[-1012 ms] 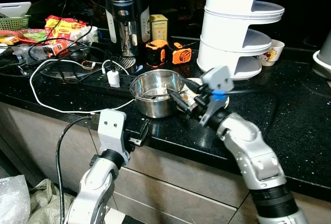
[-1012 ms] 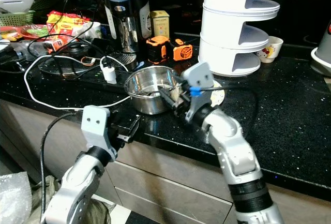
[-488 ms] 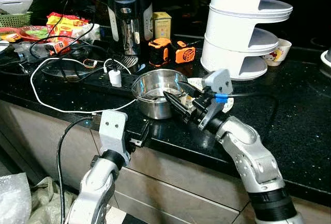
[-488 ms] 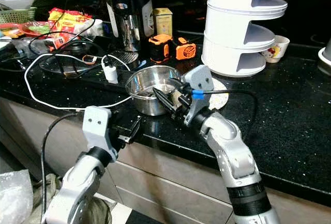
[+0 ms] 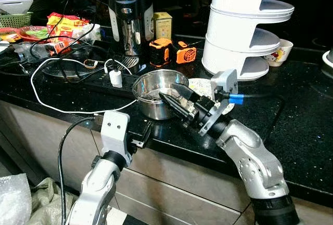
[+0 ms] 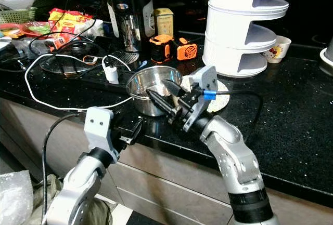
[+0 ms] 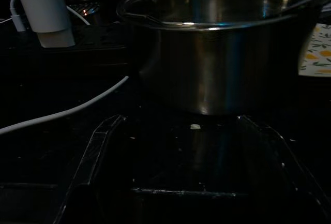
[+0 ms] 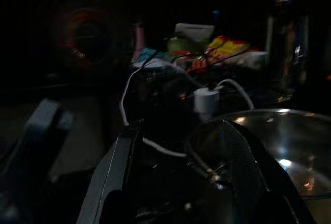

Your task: Kitchen organization

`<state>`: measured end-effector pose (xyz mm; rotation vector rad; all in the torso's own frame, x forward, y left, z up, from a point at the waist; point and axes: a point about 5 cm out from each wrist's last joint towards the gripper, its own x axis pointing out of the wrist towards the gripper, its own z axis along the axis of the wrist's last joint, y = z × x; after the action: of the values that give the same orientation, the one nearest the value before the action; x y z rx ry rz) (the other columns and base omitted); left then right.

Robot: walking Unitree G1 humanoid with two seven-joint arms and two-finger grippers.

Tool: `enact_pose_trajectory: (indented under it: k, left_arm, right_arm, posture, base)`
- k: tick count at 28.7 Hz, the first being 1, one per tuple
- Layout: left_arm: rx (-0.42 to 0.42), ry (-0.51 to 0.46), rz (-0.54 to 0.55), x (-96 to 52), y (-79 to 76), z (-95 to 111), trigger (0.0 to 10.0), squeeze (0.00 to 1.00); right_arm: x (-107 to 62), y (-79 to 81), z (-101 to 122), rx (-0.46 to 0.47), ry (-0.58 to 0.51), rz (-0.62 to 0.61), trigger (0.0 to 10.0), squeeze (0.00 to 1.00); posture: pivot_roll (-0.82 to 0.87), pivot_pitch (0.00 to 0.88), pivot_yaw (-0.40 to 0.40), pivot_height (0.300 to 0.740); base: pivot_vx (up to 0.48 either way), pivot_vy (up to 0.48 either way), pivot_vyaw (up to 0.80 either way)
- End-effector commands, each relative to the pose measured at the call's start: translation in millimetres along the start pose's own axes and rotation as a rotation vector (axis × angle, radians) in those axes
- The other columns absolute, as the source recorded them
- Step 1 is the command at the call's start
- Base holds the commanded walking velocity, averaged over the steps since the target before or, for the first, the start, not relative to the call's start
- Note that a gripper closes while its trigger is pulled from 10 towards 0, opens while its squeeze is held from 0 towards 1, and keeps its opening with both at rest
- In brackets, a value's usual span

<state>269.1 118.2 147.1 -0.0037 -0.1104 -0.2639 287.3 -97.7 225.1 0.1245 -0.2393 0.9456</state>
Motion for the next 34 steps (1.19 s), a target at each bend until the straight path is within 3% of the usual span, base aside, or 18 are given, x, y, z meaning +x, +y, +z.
enact_pose_trajectory:
  k: [1, 15, 20, 32, 33, 34]
  left_arm:
    - [0.005, 0.009, 0.003, -1.7, 0.4, -2.5, 10.0, 0.0]
    - [0.004, 0.009, 0.002, -0.8, 0.0, -2.8, 10.0, 0.0]
    - [0.002, 0.008, 0.002, -1.0, -0.4, -2.7, 10.0, 0.0]
    - [0.0, 0.009, 0.002, -1.3, -0.6, -3.5, 10.0, 0.0]
    - [-0.001, 0.009, 0.002, -1.2, -0.7, -3.6, 10.0, 0.0]
    - [0.0, 0.01, 0.002, -1.1, -0.8, -3.7, 10.0, 0.0]
  right_arm:
    - [1.0, 8.7, -2.1, 0.016, 0.015, 0.059, 10.0, 0.0]
    - [-0.4, -2.9, -2.6, -0.027, 0.033, -0.029, 10.0, 0.0]
    - [0.1, -27.0, -11.4, -0.223, 0.148, -0.221, 10.0, 0.0]
    - [0.3, -36.4, -8.7, -0.216, 0.109, -0.304, 10.0, 0.0]
    - [1.2, -35.9, -8.8, -0.208, 0.101, -0.303, 9.6, 0.0]
    - [1.6, -35.5, -8.9, -0.202, 0.095, -0.301, 4.3, 0.0]
  posture:
    - [0.01, 0.0, 0.015, 0.74]
    - [0.01, 0.0, 0.017, 0.74]
    - [0.01, 0.0, 0.015, 0.74]
    - [0.01, 0.0, 0.012, 0.74]
    - [0.01, 0.0, 0.012, 0.74]
    - [0.01, 0.0, 0.011, 0.74]
  base:
    - [0.0, 0.0, 0.0]
    - [0.0, 0.0, 0.0]
    - [0.0, 0.0, 0.0]
    - [0.0, 0.0, 0.0]
    - [0.0, 0.0, 0.0]
    - [0.0, 0.0, 0.0]
